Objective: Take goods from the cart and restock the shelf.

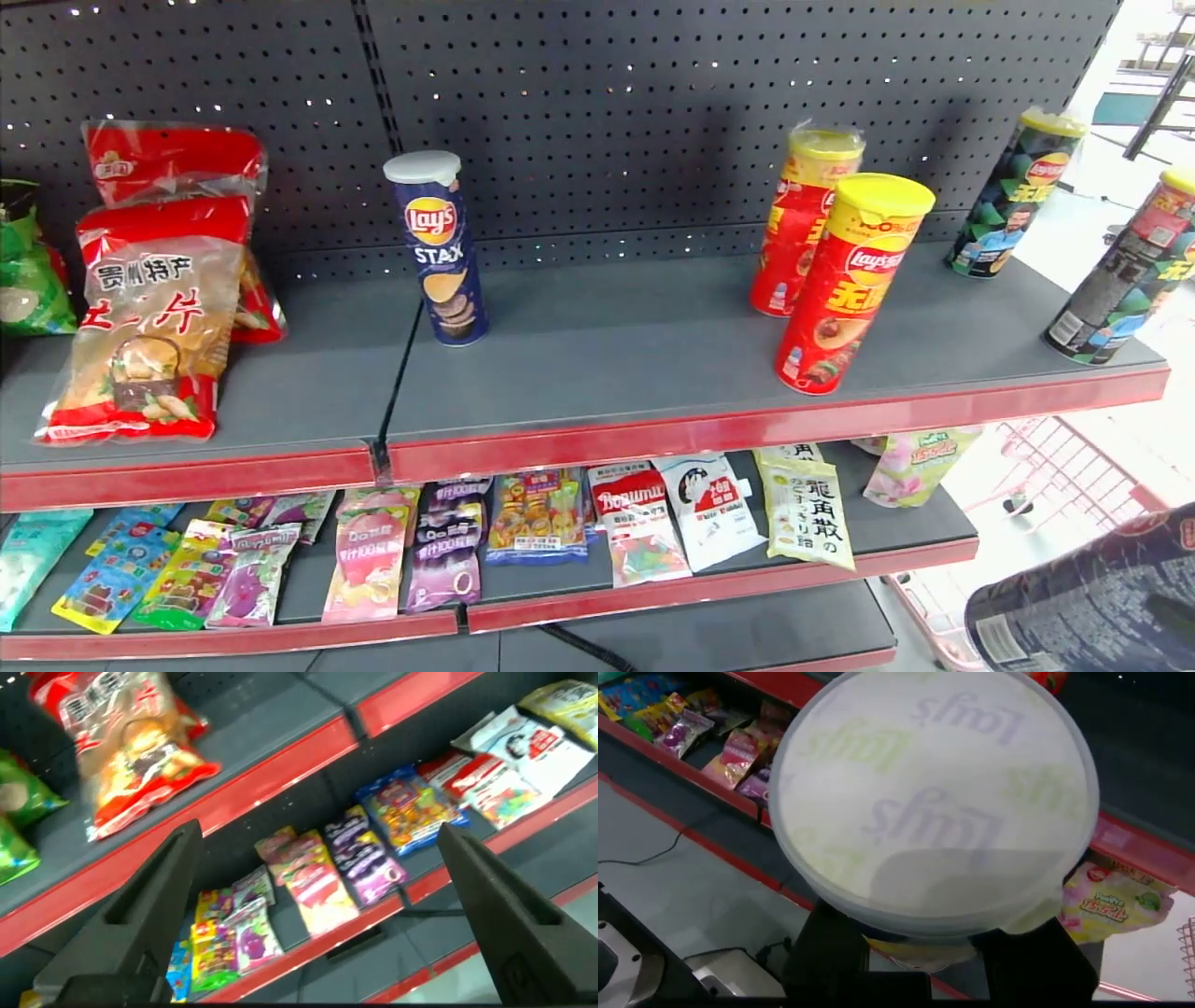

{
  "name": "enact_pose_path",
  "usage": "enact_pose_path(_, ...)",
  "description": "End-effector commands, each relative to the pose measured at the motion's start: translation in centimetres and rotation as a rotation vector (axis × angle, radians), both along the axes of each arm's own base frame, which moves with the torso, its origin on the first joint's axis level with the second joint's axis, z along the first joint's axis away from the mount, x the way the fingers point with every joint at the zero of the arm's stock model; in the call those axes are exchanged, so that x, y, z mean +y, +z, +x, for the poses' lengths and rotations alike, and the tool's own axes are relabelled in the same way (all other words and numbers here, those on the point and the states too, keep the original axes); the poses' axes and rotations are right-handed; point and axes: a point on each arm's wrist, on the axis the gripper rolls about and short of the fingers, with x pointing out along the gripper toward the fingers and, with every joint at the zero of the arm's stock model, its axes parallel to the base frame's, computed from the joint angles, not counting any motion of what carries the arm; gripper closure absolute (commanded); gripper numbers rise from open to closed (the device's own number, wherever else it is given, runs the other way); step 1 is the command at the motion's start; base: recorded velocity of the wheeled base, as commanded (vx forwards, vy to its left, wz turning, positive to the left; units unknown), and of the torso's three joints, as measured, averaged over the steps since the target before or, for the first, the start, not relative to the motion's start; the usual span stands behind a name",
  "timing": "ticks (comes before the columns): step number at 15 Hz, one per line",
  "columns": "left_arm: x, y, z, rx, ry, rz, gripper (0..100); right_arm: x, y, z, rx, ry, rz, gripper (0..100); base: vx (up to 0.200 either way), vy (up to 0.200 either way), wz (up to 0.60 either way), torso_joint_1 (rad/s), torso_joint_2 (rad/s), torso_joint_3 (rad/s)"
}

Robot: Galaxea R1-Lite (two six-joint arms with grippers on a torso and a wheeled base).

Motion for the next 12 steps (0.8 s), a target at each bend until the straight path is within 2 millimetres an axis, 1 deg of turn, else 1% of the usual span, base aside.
enact_pose_path(1, -0.01, 0.0, 0.02, 0.001, 0.0, 0.002, 0, 0.02, -0.02, 0.05, 0.003, 0.0, -0.001, 100, 0.0, 0.2, 0.0, 0.002, 0.01, 0.002)
enact_pose_path(12, 0.02, -0.04, -0.06, -0.008, 0.001, 0.009, 0, -0.03, -0.3, -0.07, 0.005, -0.001, -0.003, 100, 0.0, 0.2, 0.0, 0.003, 0.0, 0.001)
